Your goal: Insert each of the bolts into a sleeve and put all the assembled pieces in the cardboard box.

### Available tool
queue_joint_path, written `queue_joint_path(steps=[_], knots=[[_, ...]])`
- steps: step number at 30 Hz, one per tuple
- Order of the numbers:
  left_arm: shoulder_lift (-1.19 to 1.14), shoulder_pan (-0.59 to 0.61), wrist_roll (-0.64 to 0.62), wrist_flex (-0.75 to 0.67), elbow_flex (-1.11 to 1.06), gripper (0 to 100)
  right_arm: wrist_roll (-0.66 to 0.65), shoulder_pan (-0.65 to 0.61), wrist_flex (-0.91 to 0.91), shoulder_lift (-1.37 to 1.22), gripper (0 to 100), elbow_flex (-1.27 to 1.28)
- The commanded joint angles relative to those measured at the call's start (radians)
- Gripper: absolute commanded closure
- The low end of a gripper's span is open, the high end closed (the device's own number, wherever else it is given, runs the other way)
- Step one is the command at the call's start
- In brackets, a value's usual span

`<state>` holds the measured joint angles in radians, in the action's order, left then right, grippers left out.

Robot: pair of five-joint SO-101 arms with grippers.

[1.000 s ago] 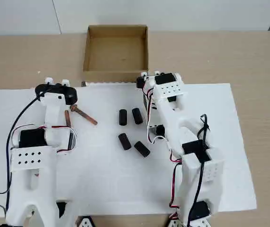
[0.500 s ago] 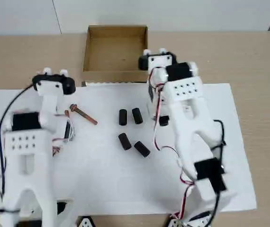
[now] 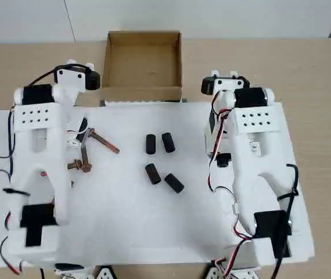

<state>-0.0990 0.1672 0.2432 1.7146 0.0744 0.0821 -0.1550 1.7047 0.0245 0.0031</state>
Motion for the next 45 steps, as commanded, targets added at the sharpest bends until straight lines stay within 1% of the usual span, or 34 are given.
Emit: queue_joint_path(steps=[1, 4, 9, 12, 16, 33, 45], knots=[[-0.044, 0.035, 0.017, 0.012, 0.099, 98, -0.071, 0.01, 0.01, 0.07, 99.5, 0.009], [-0.103, 0.092, 0.058, 0.015, 0.176, 98, -0.114, 0.01, 0.01, 0.082, 99.5, 0.02], [-0.19, 0.166, 0.16, 0.015, 0.269, 97, -0.117, 0.01, 0.01, 0.082, 99.5, 0.025], [-0.23, 0.178, 0.189, 0.015, 0.297, 92, -0.115, 0.01, 0.01, 0.079, 99.5, 0.025], [-0.273, 0.178, 0.195, 0.003, 0.302, 88, -0.117, 0.01, 0.01, 0.079, 99.5, 0.025], [-0.422, 0.21, 0.264, -0.133, 0.308, 87, -0.112, 0.01, 0.01, 0.079, 99.5, 0.025], [-0.512, 0.207, 0.262, -0.239, 0.308, 87, -0.112, 0.007, 0.01, 0.079, 99.5, 0.025]])
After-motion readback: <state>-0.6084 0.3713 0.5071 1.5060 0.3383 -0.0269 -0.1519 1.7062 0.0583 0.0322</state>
